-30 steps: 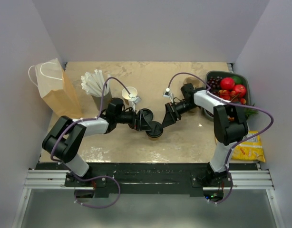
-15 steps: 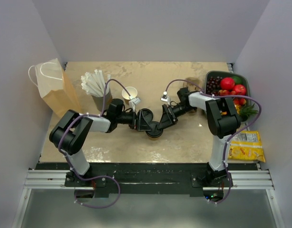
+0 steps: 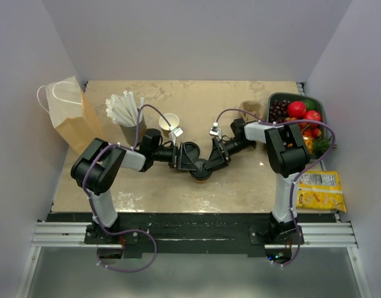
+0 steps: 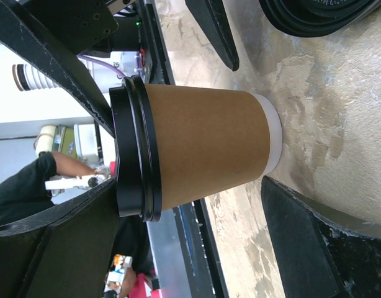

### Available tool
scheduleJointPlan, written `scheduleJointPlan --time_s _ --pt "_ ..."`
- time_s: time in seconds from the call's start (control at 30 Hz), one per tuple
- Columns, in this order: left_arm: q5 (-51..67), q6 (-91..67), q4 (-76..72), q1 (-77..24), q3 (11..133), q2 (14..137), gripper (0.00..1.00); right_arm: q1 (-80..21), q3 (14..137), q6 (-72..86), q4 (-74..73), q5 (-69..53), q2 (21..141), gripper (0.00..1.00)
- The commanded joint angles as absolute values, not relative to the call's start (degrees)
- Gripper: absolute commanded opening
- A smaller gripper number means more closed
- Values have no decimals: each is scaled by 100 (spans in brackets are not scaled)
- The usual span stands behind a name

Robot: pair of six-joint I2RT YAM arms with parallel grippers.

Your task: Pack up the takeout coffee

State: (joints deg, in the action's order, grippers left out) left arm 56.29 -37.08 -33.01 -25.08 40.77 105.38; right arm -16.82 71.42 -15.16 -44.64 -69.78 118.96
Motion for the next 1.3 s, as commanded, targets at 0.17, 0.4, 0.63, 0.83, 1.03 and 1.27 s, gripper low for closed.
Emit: scheduleJointPlan --time_s 0.17,0.4,0.63,0.83,1.03,1.27 --pt "4957 -3042 -2945 -2312 4078 10803 91 -1670 7163 -1792 -4025 -6266 12059 91" --pt "5282 -3059 -2997 -2338 4517 10196 97 -1661 7759 -2162 -4394 -6434 11549 94" --pt "5396 -3006 -2786 -2382 4623 9923 100 -1670 8323 -2250 -4710 -6214 11400 98" --pt "5028 -2524 -2077 -2373 4878 9756 100 -1644 8735 -2145 -4763 -5890 11162 99" --pt "4465 -1787 -1259 -2040 5404 9440 100 -1319 9886 -2082 -4667 -4889 10969 98" --pt "4543 -652 -221 -1978 5923 8729 100 -739 11907 -4093 -6098 -3525 11495 91"
